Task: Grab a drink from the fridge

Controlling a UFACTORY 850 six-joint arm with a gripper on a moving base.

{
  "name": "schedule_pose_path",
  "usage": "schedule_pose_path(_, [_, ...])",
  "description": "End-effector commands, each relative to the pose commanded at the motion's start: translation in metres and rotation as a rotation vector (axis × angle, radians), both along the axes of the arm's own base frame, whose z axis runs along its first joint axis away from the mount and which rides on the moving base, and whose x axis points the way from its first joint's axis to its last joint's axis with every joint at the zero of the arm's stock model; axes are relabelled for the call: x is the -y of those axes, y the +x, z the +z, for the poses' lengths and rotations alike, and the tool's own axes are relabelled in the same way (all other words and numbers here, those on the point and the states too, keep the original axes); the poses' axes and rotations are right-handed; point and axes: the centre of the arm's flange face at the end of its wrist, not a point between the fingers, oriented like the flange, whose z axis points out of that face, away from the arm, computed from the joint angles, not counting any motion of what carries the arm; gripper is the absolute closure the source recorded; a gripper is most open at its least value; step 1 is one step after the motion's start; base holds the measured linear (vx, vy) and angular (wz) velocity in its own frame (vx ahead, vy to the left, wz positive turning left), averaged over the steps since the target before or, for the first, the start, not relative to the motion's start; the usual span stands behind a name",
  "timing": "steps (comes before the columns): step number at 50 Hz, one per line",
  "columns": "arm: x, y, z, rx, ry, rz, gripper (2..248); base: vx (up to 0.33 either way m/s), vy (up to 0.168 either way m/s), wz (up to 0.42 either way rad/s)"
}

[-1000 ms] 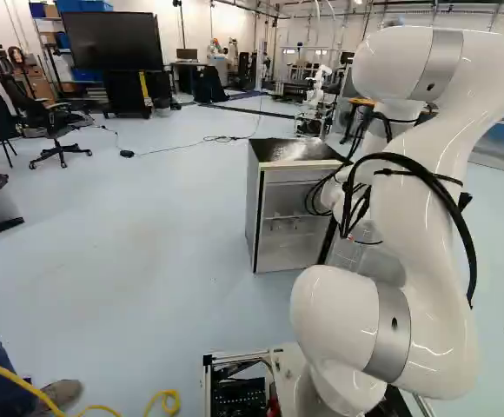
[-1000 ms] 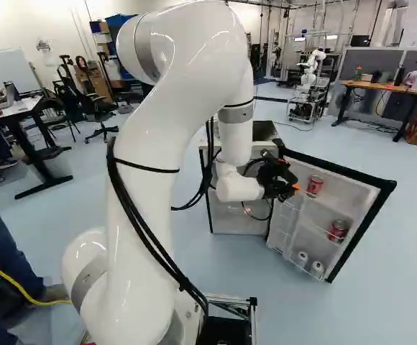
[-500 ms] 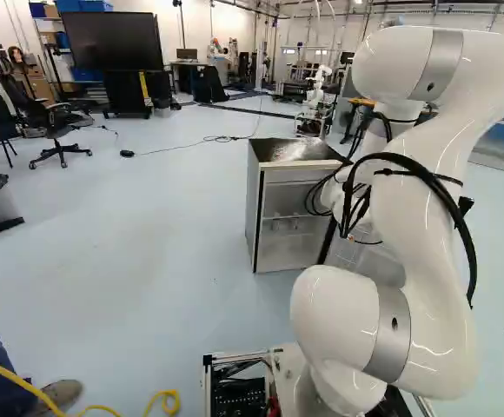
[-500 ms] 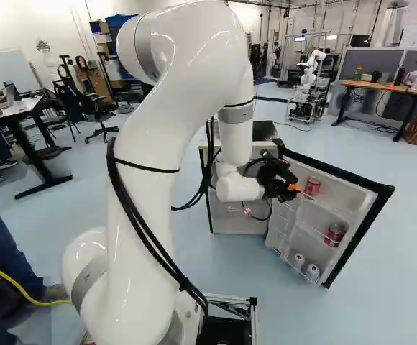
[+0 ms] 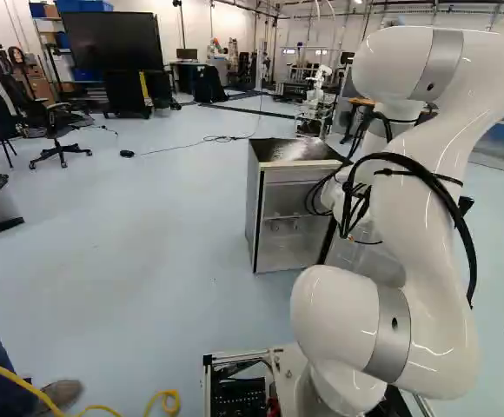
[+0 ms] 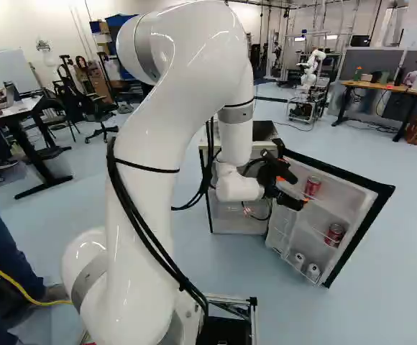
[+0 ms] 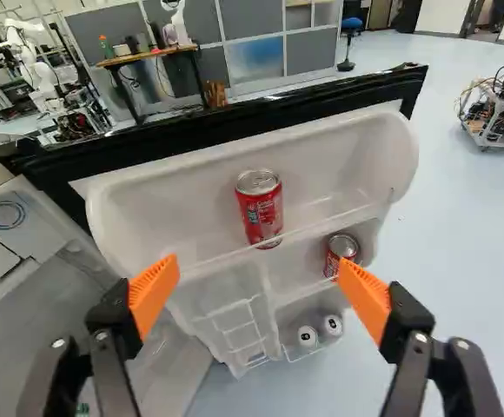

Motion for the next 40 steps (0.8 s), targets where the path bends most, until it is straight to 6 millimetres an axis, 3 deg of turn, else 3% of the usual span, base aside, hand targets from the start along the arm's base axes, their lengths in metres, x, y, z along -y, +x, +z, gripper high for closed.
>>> schedule_pose_path(40, [0.023,0.018,0.001,0.033,-0.064,0.127,3,0.000,0.000,0.000])
